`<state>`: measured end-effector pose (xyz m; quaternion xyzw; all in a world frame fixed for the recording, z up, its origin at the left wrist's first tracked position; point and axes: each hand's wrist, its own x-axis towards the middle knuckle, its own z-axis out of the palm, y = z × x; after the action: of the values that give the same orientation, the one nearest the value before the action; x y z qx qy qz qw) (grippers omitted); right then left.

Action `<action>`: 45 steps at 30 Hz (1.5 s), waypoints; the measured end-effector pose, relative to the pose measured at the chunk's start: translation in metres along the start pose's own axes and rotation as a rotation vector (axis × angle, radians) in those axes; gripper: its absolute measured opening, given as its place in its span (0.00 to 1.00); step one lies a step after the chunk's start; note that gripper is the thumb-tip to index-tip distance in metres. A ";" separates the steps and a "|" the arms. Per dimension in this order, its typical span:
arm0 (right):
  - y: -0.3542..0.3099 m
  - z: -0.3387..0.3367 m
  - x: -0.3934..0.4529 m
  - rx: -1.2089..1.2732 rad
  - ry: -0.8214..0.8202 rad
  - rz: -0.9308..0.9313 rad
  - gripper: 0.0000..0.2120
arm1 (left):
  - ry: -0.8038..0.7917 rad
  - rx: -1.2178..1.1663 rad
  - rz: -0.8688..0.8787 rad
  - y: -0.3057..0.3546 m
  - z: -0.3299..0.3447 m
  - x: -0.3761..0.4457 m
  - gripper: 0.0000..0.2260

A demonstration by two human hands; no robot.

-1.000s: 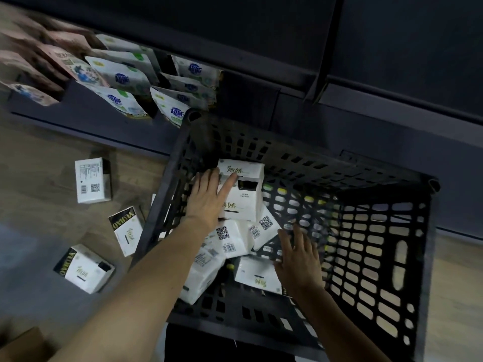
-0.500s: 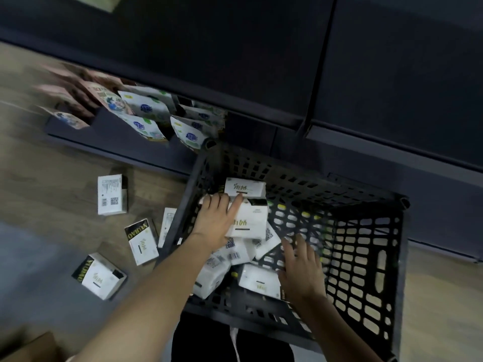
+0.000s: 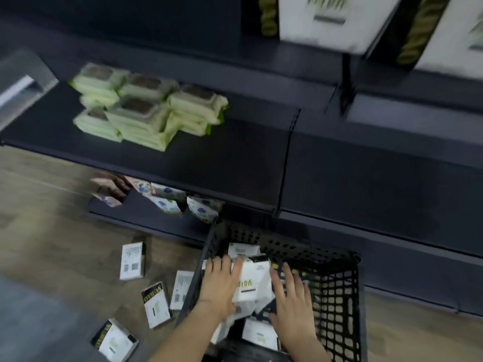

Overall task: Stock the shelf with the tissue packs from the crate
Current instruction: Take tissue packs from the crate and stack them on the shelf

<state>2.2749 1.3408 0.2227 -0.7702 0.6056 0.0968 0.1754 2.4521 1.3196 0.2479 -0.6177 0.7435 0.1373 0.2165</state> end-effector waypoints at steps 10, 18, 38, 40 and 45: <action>-0.007 -0.094 -0.013 -0.003 0.262 -0.047 0.61 | 0.158 0.063 0.028 -0.023 -0.117 -0.035 0.45; -0.018 -0.167 -0.015 -0.067 0.490 -0.222 0.56 | 0.407 0.098 0.116 -0.033 -0.181 -0.056 0.46; -0.006 -0.319 -0.049 -0.204 0.872 -0.251 0.56 | 0.873 0.277 0.196 -0.049 -0.320 -0.103 0.50; 0.000 -0.333 -0.051 -0.223 0.903 -0.245 0.57 | 0.893 0.306 0.200 -0.054 -0.338 -0.108 0.48; 0.014 -0.369 -0.050 -0.267 0.990 -0.209 0.58 | 0.985 0.422 0.214 -0.067 -0.381 -0.116 0.43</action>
<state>2.2251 1.2401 0.5783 -0.7957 0.5181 -0.2207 -0.2229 2.4765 1.2259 0.6402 -0.4729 0.8270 -0.2994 -0.0532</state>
